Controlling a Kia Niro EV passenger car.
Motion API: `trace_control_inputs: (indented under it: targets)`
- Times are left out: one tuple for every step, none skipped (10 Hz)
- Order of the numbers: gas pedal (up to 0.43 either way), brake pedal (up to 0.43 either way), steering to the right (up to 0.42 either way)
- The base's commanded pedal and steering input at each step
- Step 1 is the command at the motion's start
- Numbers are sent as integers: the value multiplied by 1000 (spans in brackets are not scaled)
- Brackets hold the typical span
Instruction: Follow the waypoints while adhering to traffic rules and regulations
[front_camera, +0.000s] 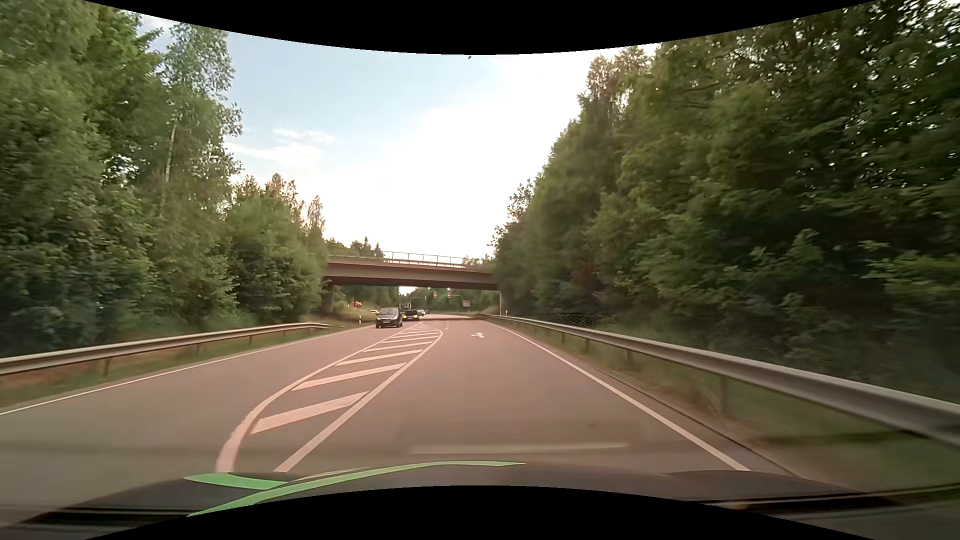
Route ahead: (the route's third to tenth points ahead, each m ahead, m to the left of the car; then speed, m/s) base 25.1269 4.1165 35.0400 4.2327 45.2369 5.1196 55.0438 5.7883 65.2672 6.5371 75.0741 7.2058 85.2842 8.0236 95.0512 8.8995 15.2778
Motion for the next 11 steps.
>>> trace_control_inputs:
  targets:
    - [0, 0, 0]
    - [0, 0, 0]
    - [0, 0, -3]
    - [0, 0, -4]
    - [0, 0, -5]
    - [0, 0, -5]
    - [0, 0, -5]
    - [0, 0, -5]
    - [0, 12, -4]
    - [0, 43, -4]
    - [0, 61, -4]
